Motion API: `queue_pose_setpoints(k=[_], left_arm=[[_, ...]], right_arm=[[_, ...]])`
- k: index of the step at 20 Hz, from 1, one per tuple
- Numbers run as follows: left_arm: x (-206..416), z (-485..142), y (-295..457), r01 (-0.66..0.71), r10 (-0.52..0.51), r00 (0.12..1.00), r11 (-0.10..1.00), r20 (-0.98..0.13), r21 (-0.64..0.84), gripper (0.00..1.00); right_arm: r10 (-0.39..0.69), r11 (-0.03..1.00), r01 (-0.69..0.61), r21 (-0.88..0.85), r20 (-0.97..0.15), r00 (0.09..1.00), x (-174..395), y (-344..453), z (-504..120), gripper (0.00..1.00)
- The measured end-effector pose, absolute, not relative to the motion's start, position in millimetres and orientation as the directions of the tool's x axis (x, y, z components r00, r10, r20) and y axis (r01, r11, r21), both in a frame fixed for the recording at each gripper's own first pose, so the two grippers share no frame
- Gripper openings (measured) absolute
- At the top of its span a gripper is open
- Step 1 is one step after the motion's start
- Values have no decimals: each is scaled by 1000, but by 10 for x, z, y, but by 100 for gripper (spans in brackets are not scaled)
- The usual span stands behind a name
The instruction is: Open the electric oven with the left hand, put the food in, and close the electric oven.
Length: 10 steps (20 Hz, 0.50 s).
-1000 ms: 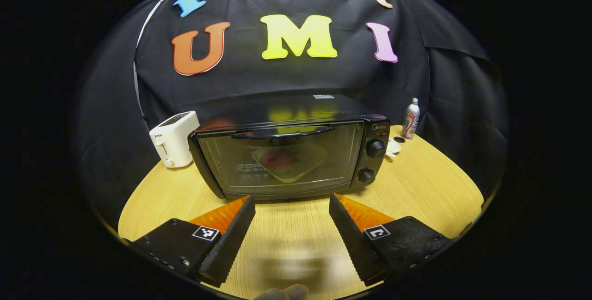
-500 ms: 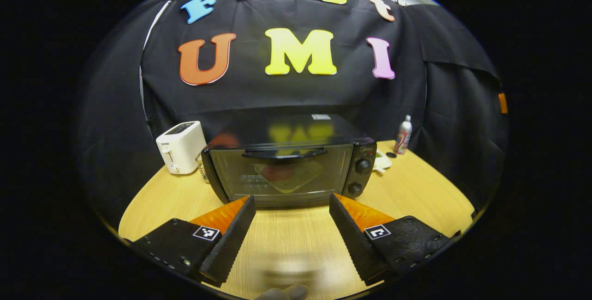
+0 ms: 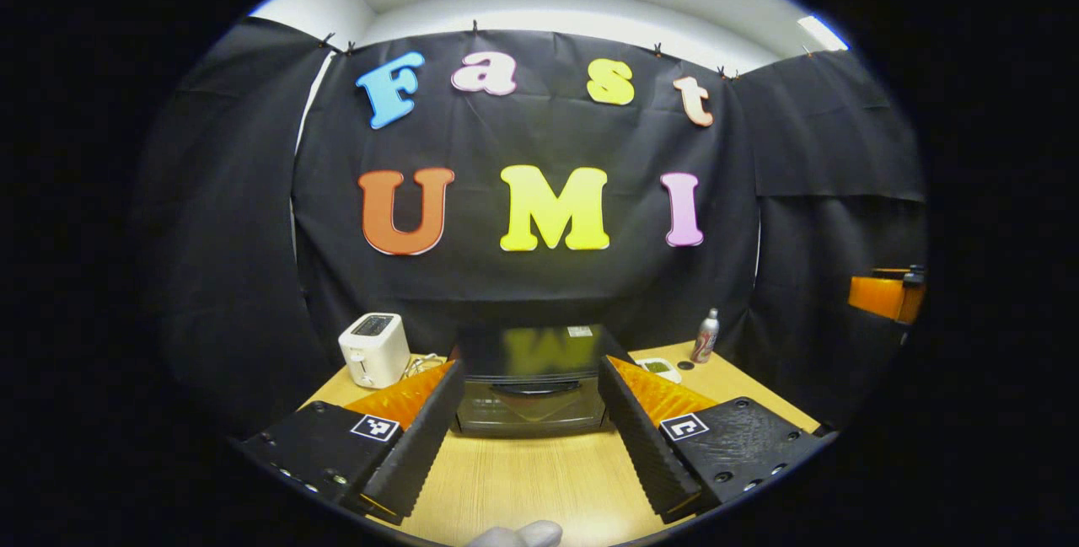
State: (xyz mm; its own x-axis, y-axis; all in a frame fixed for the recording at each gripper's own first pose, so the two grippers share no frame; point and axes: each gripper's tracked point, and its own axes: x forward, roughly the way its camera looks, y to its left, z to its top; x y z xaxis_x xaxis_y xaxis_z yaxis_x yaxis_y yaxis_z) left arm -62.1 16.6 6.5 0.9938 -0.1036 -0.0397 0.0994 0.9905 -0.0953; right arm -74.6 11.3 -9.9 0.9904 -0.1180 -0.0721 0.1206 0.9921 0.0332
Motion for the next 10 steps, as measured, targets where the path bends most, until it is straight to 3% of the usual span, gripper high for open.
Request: queue_pose_setpoints(k=[10], left_arm=[[-1302, 553, 74, 41, -39, 999, 997, 24, -73, 96]], right_arm=[[-32, 996, 32, 78, -1, 999, -1023, -49, 115, 99]])
